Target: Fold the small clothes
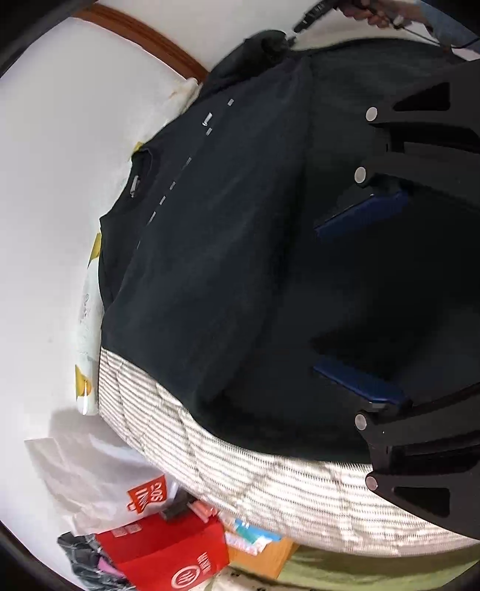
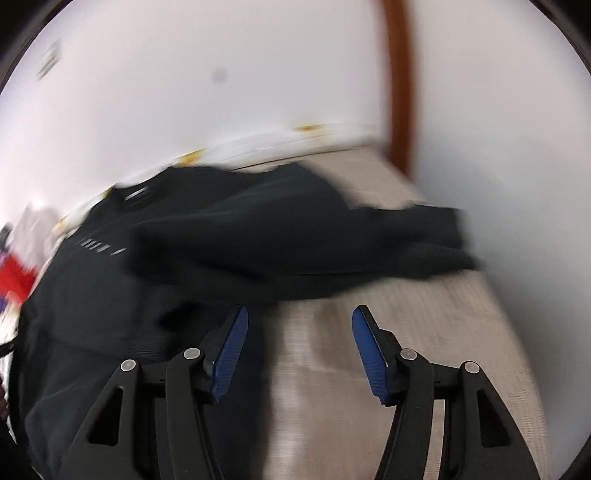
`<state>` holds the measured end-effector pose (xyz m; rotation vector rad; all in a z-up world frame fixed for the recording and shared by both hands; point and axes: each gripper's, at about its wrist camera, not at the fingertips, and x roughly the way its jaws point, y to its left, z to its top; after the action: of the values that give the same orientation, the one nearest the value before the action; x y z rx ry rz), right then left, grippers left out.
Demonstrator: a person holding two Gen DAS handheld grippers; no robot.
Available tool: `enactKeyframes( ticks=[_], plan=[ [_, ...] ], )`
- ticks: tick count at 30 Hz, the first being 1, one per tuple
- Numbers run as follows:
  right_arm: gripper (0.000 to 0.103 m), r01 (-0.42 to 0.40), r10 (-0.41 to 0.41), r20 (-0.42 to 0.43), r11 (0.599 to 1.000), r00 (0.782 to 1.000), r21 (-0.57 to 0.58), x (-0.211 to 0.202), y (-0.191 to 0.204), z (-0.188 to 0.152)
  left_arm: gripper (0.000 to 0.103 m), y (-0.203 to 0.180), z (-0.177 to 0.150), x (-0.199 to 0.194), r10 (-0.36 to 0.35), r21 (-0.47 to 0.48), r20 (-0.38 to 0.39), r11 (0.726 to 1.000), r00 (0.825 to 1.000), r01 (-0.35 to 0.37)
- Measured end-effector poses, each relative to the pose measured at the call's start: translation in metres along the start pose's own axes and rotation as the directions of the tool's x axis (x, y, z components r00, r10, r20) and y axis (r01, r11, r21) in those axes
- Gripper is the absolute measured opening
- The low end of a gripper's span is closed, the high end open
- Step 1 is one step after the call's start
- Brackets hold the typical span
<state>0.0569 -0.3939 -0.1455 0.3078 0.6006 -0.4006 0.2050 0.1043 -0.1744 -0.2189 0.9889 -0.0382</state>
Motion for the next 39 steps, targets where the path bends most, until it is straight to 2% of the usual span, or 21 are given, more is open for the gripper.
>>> enactKeyframes(
  ticks=[2, 5, 10, 11, 14, 21, 22, 24, 25, 26, 28, 32, 37, 39],
  plan=[
    [0.058, 0.058, -0.058, -0.006, 0.997, 0.998, 0.047, 0.006, -0.032, 0.004, 0.069, -0.004, 0.003, 0.0, -0.005, 0.001, 0.018, 1.0, 1.0, 0.005],
    [0.058, 0.104, -0.102, -0.018, 0.989, 0.995, 0.105, 0.017, -0.07, 0.012, 0.069, -0.01, 0.006, 0.002, 0.006, 0.002, 0.033, 1.0, 0.999, -0.006],
    [0.058, 0.145, -0.138, -0.053, 0.976, 0.989, 0.162, 0.053, -0.105, 0.03, 0.069, -0.015, 0.006, 0.014, 0.025, -0.017, 0.017, 1.0, 1.0, -0.025],
    [0.059, 0.148, -0.14, -0.057, 0.974, 0.988, 0.171, 0.058, -0.109, 0.032, 0.069, -0.015, 0.005, 0.017, 0.025, -0.022, 0.011, 0.999, 1.0, -0.025],
    [0.071, 0.12, -0.11, -0.062, 0.973, 0.992, 0.196, 0.075, -0.112, 0.041, 0.069, -0.018, 0.004, 0.023, 0.029, -0.028, -0.005, 0.999, 1.0, -0.029],
    [0.073, 0.123, -0.112, -0.077, 0.982, 0.991, 0.146, 0.102, -0.101, 0.052, 0.069, -0.024, 0.003, 0.028, 0.053, -0.013, -0.013, 0.998, 0.999, -0.053],
    [0.072, 0.121, -0.112, -0.075, 0.983, 0.991, 0.139, 0.104, -0.098, 0.054, 0.069, -0.025, 0.003, 0.027, 0.05, -0.014, -0.014, 0.999, 0.999, -0.05],
    [0.048, 0.104, -0.098, -0.066, 0.989, 0.993, 0.109, 0.106, -0.093, 0.056, 0.069, -0.026, 0.003, 0.026, 0.044, -0.013, -0.016, 0.999, 0.999, -0.044],
    [0.015, 0.07, -0.065, -0.058, 0.994, 0.996, 0.088, 0.106, -0.088, 0.058, 0.069, -0.026, 0.003, 0.026, 0.044, -0.012, -0.015, 0.999, 0.999, -0.044],
    [0.014, 0.034, -0.03, -0.054, 0.997, 0.998, 0.07, 0.106, -0.083, 0.059, 0.069, -0.026, 0.002, 0.023, 0.044, -0.011, -0.013, 0.999, 0.999, -0.044],
    [0.014, 0.085, -0.084, -0.034, 0.996, 0.996, 0.037, 0.103, -0.072, 0.061, 0.069, -0.027, 0.002, 0.019, 0.039, -0.006, -0.007, 0.999, 0.999, -0.039],
    [0.013, 0.096, -0.097, 0.012, 0.994, 0.995, 0.054, 0.078, -0.068, 0.066, 0.069, -0.027, 0.002, 0.003, 0.057, 0.032, 0.021, 0.998, 0.998, -0.057],
    [0.013, 0.163, -0.166, 0.136, 0.986, 0.977, 0.032, 0.0, -0.058, 0.083, 0.069, -0.016, 0.0, -0.011, 0.048, 0.045, 0.034, 0.998, 0.998, -0.049],
    [0.013, 0.167, -0.168, 0.174, 0.986, 0.97, 0.023, -0.032, -0.049, 0.091, 0.069, -0.01, -0.001, -0.014, 0.039, 0.042, 0.04, 0.998, 0.998, -0.04]
  ],
)
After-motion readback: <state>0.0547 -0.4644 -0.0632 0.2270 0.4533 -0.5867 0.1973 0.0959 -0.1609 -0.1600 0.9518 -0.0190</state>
